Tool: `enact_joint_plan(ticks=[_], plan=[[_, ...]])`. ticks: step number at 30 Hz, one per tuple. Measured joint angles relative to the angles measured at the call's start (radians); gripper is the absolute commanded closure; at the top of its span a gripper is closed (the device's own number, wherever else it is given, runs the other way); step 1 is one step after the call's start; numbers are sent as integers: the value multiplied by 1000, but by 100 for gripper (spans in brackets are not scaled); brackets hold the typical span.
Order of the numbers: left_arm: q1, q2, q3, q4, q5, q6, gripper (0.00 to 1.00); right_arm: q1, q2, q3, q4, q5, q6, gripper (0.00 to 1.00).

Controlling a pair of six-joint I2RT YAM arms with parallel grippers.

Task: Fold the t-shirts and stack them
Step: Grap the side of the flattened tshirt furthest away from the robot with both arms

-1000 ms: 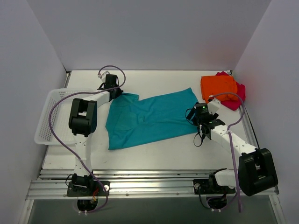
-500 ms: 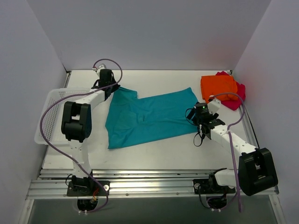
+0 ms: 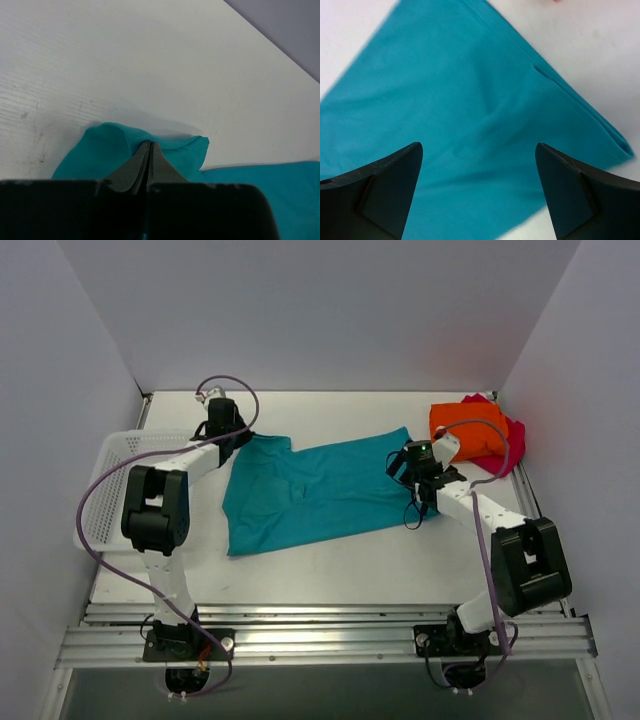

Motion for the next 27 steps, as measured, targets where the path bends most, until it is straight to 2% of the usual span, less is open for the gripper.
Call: enact_joint_plan(ticks=[3,11,14,20,27], plan=[[1,0,-4,3,21,0,98,0,127,139,21,-4,-5,7],[9,2,-3,15,82,10,98,-11,646,798,4,60,-115,8],[12,3,-3,18,103,17,98,-31,787,971,-37,77,-148,9],[16,3,-13,19,124,28,98,-79,928,1063,-102,100,-173,9],[18,3,-22,21,128,31,98,-110,957,1064,-114,99,-173,14]])
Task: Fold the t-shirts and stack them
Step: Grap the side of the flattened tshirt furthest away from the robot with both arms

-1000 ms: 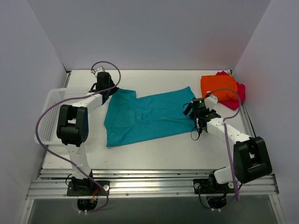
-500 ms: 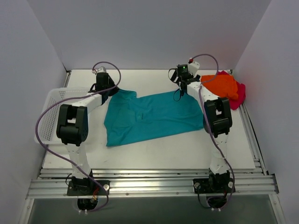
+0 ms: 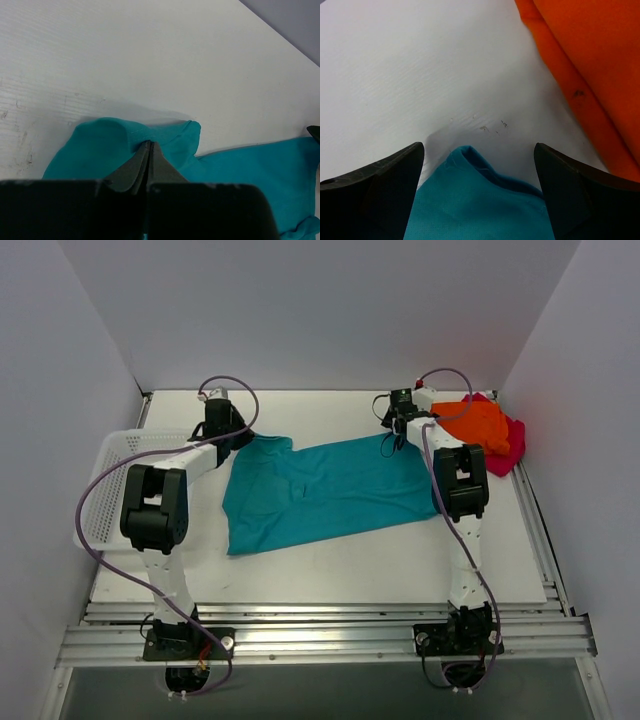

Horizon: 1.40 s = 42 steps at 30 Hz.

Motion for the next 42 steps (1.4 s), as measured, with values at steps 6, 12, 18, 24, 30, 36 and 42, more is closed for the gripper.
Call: enact_joint_plan(ticks=[6,12,18,24,30,36,42], plan=[[0,1,0,0,0,2,98,1,2,0,11,-11,7,42],[0,7,0,-1,0,5,98,0,8,0,27,-22,10,84],[0,8,0,0,0,11,98,0,20,13,32,-33,16,100],[0,14,3,-8,-1,26,98,0,23,14,45,-34,16,100],[0,20,89,-97,-1,66,98,-2,-31,-57,48,-29,14,100],[-2,-19,124,-148,-2,93,98,-2,-140,-125,56,-26,15,100],[-22,-147,73,-185,-25,107,98,-2,-249,-206,86,-27,27,100]])
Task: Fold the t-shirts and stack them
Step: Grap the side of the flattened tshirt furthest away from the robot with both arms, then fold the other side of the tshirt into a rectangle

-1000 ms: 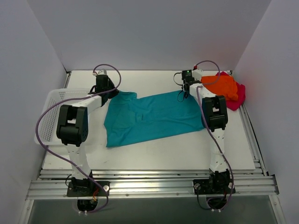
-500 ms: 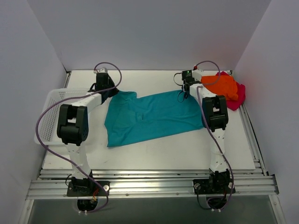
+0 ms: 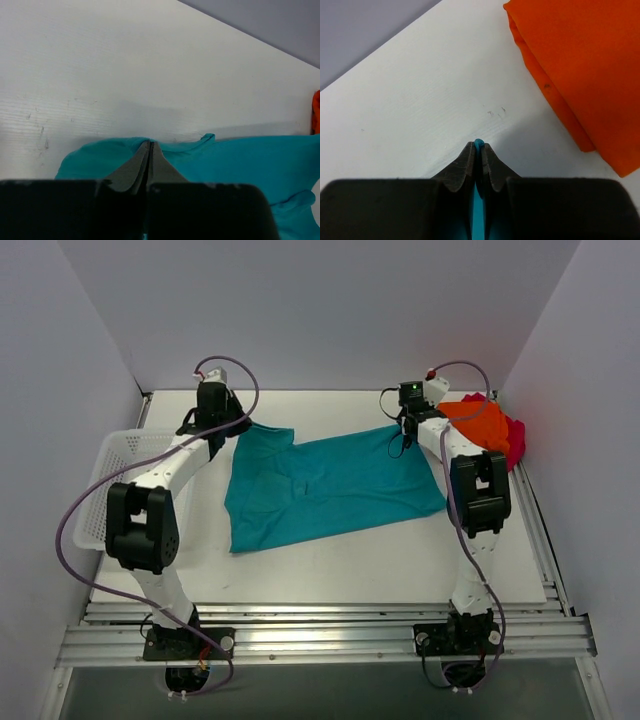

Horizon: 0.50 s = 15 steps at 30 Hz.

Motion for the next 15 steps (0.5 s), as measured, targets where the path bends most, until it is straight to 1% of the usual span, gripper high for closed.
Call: enact_joint_plan(ticks=[8,15], plan=[[-41,-189,-156,-17,-45,5,98,0,-127,-172,16,0,19,100],[-96,-345,-309,-49,-110,11,98,2,-235,-313,22,1,38,100]])
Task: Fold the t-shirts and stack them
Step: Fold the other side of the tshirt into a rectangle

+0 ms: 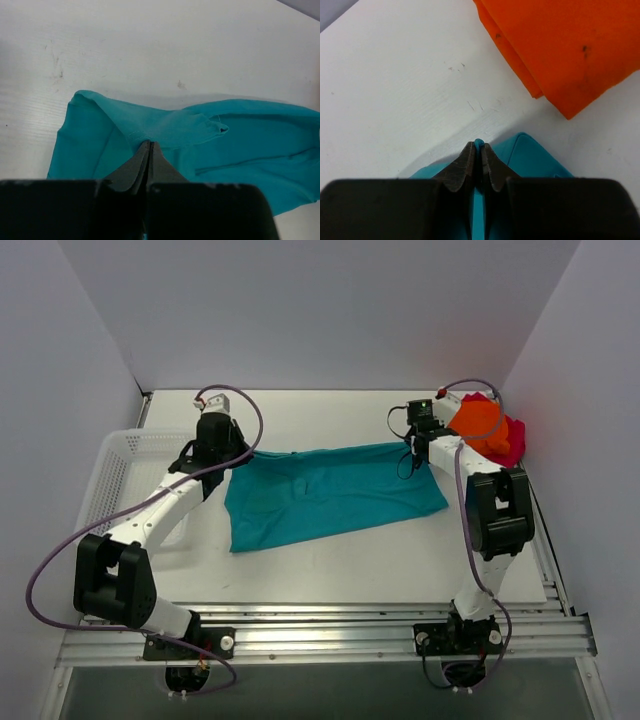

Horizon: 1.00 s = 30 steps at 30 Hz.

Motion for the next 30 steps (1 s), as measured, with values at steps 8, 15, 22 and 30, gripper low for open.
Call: enact_joint_plan(ticks=[8,15,22,30], plan=[[-97,-153,-167,-23,-74,-17,98,4,-156,-166,7,14,26,100],[-233,-251,-304,-105,-175,-101,39,49,-253,-342,-17,75,89,42],[-343,-436,-486,-214,-279,-290,6,67,-265,-404,-105,126,150,0],[-352,-515,-491,-227,-399,-354,6,122,-263,-342,-152,166,164,2]])
